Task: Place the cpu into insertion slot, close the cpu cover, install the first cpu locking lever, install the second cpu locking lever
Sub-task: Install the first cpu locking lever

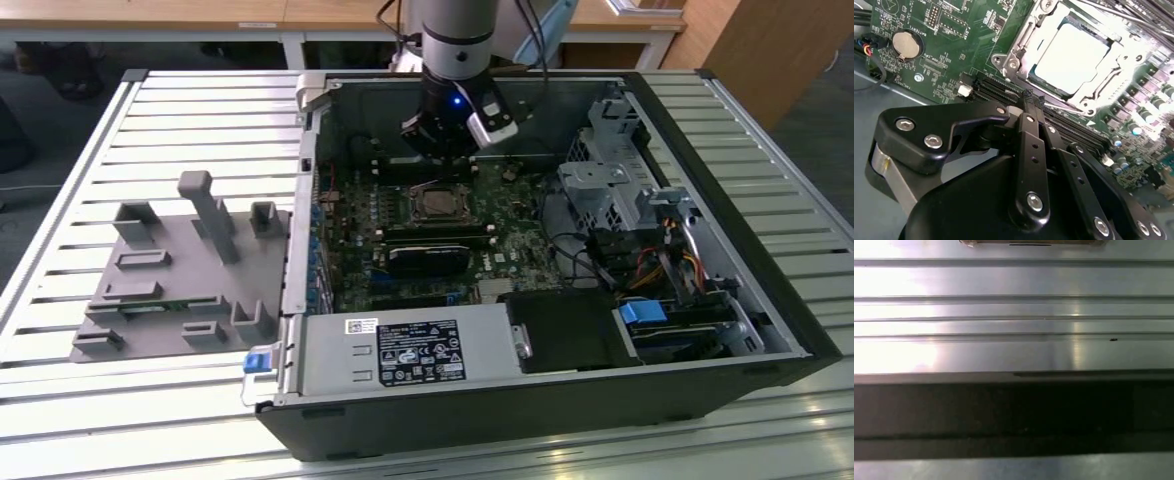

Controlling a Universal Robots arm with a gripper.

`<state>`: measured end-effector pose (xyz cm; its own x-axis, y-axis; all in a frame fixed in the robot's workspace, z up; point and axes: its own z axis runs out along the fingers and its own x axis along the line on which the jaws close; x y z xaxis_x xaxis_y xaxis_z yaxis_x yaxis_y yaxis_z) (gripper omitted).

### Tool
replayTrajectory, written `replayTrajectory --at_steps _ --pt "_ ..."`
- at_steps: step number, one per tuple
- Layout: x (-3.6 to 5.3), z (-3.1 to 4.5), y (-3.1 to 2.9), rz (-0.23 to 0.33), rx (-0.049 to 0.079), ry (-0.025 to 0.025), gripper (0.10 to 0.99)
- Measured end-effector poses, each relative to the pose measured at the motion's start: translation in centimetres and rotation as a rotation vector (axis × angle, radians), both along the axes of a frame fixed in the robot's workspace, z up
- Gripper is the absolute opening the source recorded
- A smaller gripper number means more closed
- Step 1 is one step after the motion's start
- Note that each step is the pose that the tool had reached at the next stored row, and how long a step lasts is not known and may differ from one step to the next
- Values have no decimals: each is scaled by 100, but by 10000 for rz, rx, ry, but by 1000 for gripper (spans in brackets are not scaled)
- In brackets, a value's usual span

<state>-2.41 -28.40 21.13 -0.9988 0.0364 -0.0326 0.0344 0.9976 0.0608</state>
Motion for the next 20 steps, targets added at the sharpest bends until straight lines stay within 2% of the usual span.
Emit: replayTrajectory --at_steps 10,20 --pt "16 -103 3 1 -27 0 106" --pt "15 -120 5 0 -75 -1 106"
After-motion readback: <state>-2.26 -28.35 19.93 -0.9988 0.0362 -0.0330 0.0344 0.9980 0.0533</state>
